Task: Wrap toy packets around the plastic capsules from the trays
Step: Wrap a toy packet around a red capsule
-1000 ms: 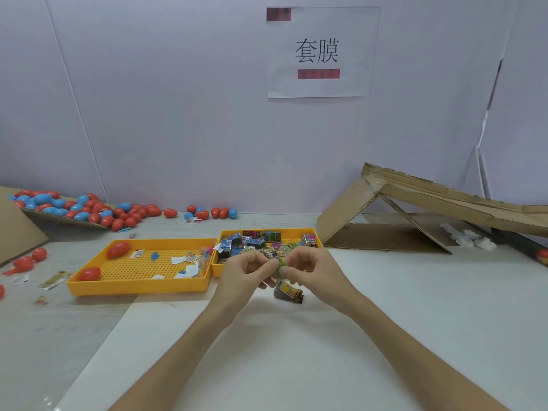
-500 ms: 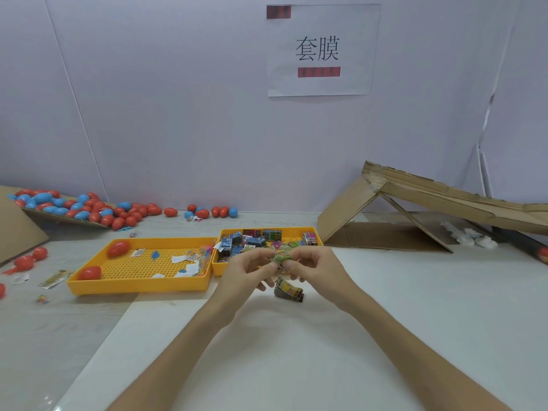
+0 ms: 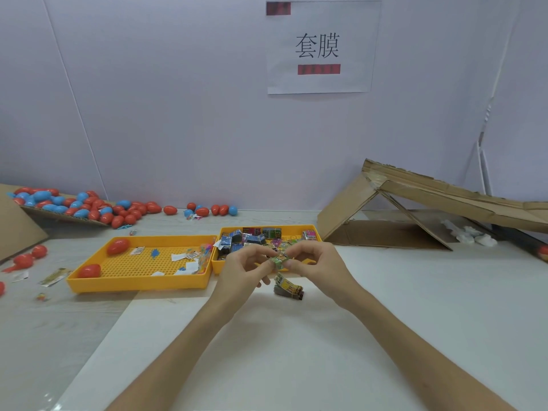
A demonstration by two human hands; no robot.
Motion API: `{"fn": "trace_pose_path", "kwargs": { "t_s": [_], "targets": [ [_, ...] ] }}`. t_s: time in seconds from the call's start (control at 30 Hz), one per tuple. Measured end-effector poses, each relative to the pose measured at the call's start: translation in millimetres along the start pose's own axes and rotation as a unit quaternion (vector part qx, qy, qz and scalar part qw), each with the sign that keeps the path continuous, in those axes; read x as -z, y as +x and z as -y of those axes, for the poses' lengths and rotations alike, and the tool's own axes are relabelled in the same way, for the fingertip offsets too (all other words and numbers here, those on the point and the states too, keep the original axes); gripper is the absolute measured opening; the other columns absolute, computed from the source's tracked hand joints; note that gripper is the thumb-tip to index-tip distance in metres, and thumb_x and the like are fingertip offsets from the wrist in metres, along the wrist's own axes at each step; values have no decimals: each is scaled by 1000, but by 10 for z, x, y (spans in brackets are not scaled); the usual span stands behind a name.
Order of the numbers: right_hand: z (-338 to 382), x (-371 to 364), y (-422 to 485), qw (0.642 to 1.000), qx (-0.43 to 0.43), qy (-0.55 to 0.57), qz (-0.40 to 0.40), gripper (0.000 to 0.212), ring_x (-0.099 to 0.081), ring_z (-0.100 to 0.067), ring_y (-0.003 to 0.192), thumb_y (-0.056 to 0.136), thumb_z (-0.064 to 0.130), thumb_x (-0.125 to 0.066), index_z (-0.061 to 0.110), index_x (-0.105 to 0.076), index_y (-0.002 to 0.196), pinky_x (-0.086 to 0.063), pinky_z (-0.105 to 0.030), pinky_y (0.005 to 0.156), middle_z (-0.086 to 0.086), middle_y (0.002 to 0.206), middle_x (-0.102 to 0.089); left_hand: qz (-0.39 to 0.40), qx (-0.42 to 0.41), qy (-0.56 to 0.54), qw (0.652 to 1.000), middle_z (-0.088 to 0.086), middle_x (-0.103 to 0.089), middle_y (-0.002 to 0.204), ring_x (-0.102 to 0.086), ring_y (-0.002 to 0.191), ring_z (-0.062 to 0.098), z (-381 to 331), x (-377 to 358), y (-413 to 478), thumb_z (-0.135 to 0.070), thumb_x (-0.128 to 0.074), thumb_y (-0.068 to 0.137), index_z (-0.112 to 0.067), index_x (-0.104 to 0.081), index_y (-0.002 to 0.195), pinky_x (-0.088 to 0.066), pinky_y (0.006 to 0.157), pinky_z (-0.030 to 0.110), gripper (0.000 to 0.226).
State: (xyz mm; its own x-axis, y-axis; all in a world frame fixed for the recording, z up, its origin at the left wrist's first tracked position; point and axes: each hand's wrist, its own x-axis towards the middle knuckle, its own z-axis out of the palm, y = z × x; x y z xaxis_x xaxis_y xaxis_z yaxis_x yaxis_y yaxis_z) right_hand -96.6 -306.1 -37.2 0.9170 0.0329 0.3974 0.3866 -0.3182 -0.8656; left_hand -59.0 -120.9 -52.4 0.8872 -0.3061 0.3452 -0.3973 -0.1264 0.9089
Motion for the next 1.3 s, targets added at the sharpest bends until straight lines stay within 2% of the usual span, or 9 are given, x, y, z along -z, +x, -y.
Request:
{"fn": "trace_pose_path", "kwargs": {
  "t_s": [0.13,0.27,0.37,0.47,0.63,0.73,0.87,0.97,1.3],
  "targets": [
    [-10,-4,6,999,-43,11,20,5,-61,-7,75,92,10,-71,11,-75,95,-50,-23,62,1,89,-70,0,0,4,1000,-2,-74,77,-67,61,12,4,0,0,-25,-74,90,-21,-72,99,-52,55,22,9],
    [7,-8,11,996,-73,26,39,9,-60,-1,69,95,10,-66,16,-72,92,-52,-27,65,4,84,-66,-32,-5,21,999,-4,-73,75,-65,60,9,18,5,3,-13,-69,94,-23,-71,97,-51,55,20,10],
    [10,-22,-1,994,-72,35,73,8,-62,-10,81,95,16,-68,18,-69,87,-51,-29,69,3,84,-67,-39,-8,21,999,-3,-72,74,-65,59,9,10,16,0,-6,-66,93,-22,-71,98,-51,55,20,18],
    [10,-53,-26,995,-60,19,75,19,-63,-10,81,89,24,-76,10,-63,90,-51,-23,69,2,84,-67,4,-13,29,999,-6,-72,76,-66,61,9,-9,3,-9,-9,-66,93,-28,-69,104,-51,56,20,22],
    [-4,-55,-22,997,-53,12,54,20,-66,-16,81,88,16,-77,4,-63,98,-51,-24,66,-8,91,-67,64,-3,36,997,-6,-73,86,-69,65,10,-12,-53,-31,-25,-71,93,-40,-63,107,-51,57,19,22],
    [-4,-57,-19,998,-47,0,47,19,-66,-19,82,87,18,-78,13,-68,102,-52,-26,68,-13,101,-69,45,7,36,998,-2,-72,86,-68,65,10,-11,-27,-20,-24,-72,92,-35,-66,106,-50,55,19,19],
    [6,-59,-23,998,-39,-1,45,20,-66,-11,76,86,17,-79,28,-69,99,-53,-22,67,-2,96,-68,39,36,37,998,3,-71,97,-69,68,12,5,-2,2,-16,-69,92,-26,-67,106,-51,57,23,17],
    [12,-67,-24,998,-35,-5,44,26,-65,-12,77,86,11,-77,33,-68,98,-53,-23,68,-10,103,-68,49,53,13,997,2,-71,98,-68,69,14,-29,-6,-8,-28,-72,82,-24,-66,103,-51,59,26,22],
    [-41,-90,-12,1000,-20,5,14,25,-68,-17,70,86,0,-72,20,-65,100,-49,-21,61,-5,87,-73,78,78,-20,994,-8,-70,87,-69,68,15,-8,-24,-18,-25,-64,69,-18,-60,96,-49,58,26,28]
  ]
}}
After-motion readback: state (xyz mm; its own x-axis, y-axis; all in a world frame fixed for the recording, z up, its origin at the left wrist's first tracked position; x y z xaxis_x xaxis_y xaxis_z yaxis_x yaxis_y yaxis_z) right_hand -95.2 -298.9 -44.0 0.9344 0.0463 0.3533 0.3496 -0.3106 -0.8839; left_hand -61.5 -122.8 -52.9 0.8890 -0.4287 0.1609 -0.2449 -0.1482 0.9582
